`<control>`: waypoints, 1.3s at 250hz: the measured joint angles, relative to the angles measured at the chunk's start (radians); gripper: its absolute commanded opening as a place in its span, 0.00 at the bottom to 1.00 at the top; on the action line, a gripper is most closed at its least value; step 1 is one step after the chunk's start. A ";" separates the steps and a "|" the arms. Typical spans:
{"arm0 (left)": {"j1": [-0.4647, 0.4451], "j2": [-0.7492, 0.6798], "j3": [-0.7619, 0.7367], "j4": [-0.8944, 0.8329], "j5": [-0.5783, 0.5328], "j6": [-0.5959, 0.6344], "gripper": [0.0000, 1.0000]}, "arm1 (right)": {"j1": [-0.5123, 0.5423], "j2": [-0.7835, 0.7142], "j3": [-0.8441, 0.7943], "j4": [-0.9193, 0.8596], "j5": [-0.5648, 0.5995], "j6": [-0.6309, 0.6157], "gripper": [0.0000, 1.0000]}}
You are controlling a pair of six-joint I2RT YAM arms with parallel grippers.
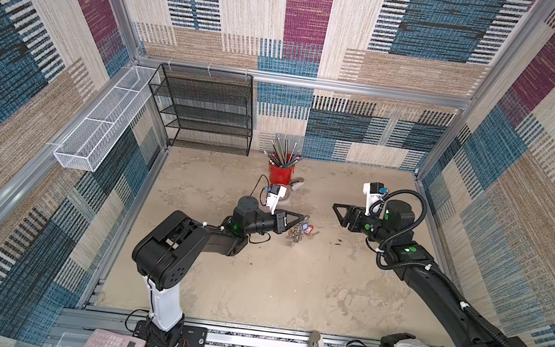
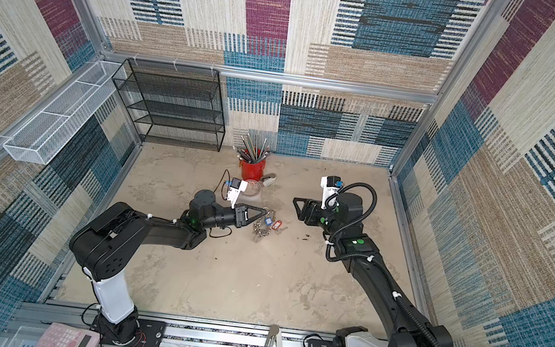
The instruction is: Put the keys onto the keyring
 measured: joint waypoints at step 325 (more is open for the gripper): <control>0.136 -0.623 0.060 -0.993 -1.066 0.289 0.99 | 0.000 -0.074 -0.124 0.172 0.400 -0.041 1.00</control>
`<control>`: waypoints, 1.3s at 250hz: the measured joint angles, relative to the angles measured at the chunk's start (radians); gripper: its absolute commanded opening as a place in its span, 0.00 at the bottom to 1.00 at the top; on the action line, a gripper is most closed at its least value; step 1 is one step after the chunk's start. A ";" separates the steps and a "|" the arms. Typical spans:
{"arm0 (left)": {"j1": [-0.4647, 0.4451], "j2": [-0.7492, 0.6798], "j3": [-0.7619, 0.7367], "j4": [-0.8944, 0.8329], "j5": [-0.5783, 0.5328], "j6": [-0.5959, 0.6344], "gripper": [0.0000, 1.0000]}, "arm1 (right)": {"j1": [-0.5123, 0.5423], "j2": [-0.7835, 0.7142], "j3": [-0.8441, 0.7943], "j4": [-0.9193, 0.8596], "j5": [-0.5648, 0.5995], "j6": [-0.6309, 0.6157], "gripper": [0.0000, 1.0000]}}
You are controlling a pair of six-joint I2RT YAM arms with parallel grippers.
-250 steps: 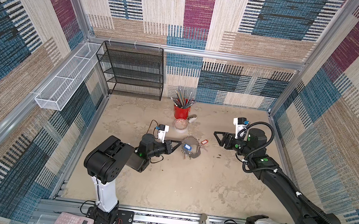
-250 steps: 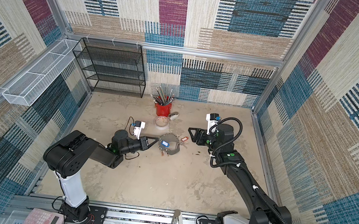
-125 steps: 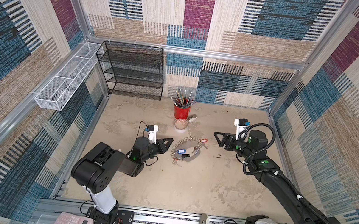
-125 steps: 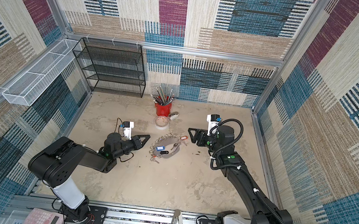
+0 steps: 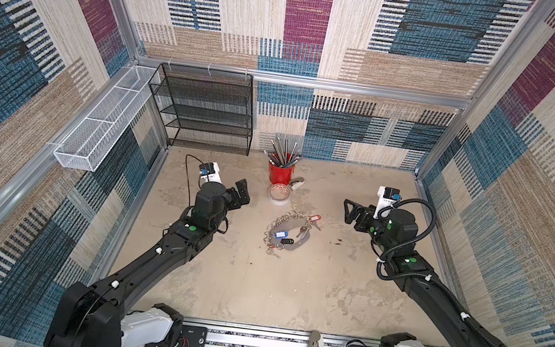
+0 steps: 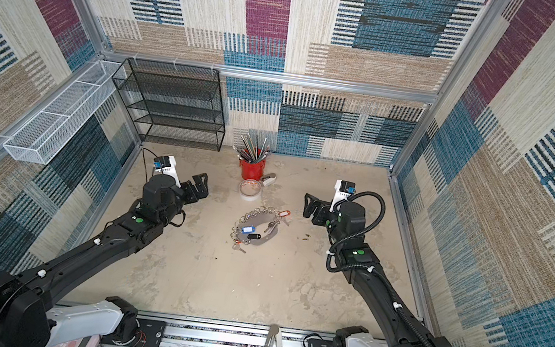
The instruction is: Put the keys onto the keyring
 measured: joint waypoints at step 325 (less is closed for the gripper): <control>0.384 0.151 -0.339 0.496 0.126 0.385 0.99 | -0.225 0.439 -0.500 1.183 0.187 -0.329 1.00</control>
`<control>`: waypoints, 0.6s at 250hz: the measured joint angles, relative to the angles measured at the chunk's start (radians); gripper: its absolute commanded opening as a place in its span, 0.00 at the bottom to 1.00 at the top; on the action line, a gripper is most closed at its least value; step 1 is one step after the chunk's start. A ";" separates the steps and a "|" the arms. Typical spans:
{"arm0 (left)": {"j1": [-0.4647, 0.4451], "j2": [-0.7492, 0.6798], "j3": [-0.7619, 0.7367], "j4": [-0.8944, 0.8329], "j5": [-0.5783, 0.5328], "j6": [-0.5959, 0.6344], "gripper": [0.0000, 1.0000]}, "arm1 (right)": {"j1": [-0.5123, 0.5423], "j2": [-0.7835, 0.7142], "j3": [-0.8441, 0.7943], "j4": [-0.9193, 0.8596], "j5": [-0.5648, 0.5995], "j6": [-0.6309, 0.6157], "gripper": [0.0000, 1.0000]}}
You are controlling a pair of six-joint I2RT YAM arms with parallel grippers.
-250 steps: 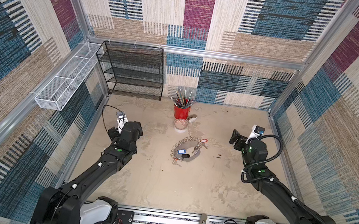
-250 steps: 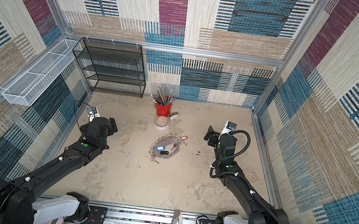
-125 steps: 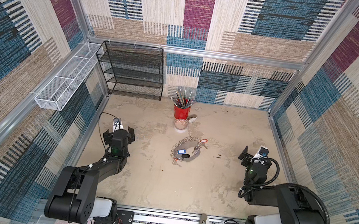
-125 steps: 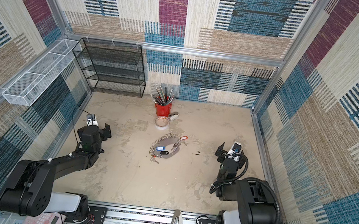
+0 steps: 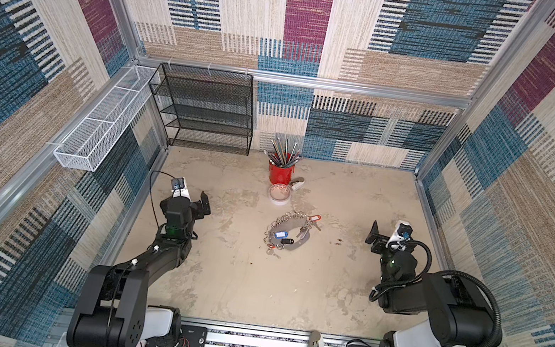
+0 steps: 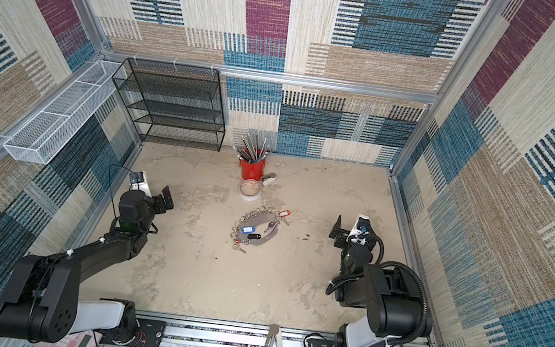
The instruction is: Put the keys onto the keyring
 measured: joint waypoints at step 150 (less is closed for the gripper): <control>-0.006 0.209 -0.039 0.244 0.058 0.072 1.00 | -0.011 0.000 0.005 0.003 -0.035 0.001 1.00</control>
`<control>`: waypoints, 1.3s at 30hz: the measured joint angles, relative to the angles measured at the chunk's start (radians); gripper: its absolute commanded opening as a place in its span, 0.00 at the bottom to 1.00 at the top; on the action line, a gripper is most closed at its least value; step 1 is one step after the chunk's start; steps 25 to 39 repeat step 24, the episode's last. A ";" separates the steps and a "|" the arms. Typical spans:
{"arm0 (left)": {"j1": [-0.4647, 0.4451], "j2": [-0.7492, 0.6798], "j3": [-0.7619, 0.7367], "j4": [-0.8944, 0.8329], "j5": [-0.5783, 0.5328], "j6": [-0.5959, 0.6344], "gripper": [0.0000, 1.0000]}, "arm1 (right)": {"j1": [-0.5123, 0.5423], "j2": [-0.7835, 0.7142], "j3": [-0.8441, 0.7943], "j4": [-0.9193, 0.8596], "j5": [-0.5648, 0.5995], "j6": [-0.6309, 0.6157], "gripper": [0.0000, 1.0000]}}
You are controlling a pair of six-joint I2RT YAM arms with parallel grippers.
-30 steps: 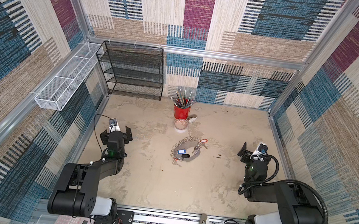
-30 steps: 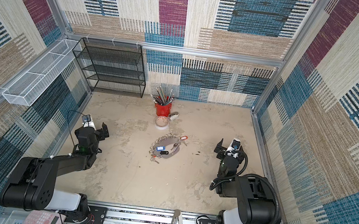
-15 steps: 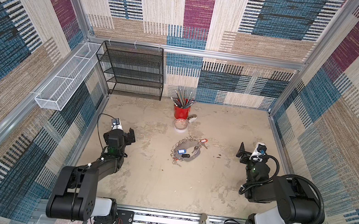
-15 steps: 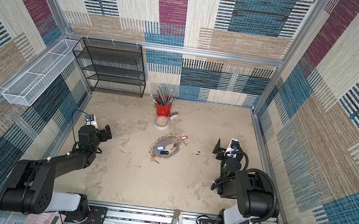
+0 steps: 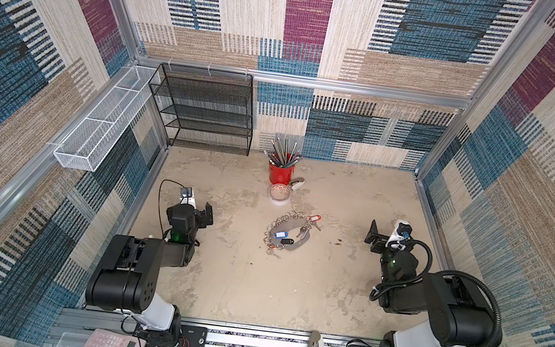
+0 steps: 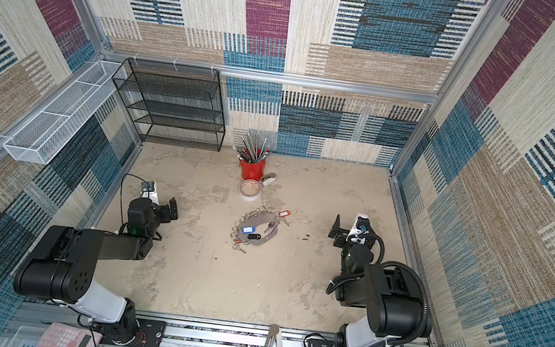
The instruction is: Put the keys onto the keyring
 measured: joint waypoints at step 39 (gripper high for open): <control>-0.006 0.011 0.010 -0.002 0.024 0.018 1.00 | 0.000 0.000 0.000 0.000 0.000 0.000 1.00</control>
